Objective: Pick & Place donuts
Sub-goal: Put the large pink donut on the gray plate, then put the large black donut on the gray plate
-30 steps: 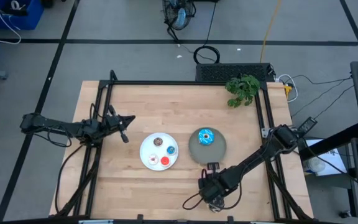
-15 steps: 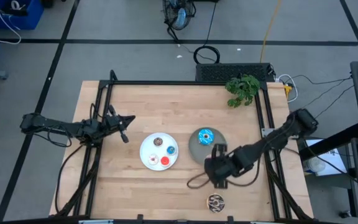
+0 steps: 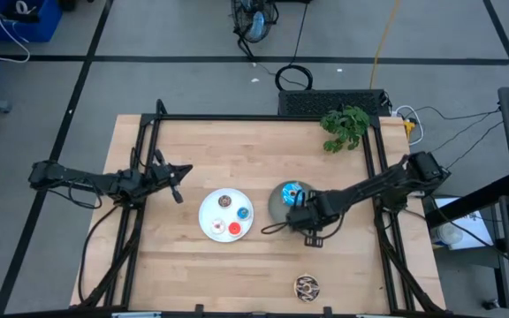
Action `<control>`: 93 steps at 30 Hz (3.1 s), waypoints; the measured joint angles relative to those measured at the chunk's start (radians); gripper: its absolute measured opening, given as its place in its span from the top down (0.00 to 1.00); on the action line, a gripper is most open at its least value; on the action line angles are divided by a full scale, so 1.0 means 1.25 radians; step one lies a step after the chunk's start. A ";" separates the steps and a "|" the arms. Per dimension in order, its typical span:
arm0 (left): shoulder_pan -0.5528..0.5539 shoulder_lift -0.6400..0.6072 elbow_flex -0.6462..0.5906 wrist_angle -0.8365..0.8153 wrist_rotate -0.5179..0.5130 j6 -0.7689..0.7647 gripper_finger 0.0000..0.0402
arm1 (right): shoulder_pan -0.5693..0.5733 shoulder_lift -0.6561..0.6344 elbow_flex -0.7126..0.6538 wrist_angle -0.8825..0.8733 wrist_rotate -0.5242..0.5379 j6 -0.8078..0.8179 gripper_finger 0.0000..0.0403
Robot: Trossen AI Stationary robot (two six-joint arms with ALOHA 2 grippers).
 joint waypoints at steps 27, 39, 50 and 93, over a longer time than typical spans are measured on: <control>0.000 0.000 0.000 0.007 0.000 0.001 0.98 | -0.043 -0.002 -0.021 0.110 0.020 -0.042 0.45; 0.000 0.000 0.000 0.007 0.000 0.001 0.98 | -0.040 -0.006 0.034 0.011 -0.036 0.000 0.40; 0.000 0.000 0.000 0.007 0.000 0.004 0.98 | 0.114 -0.003 0.212 -0.025 -0.019 0.066 0.58; 0.000 0.000 0.000 0.024 0.000 -0.010 0.98 | 0.332 0.179 0.156 0.227 -0.024 0.134 0.34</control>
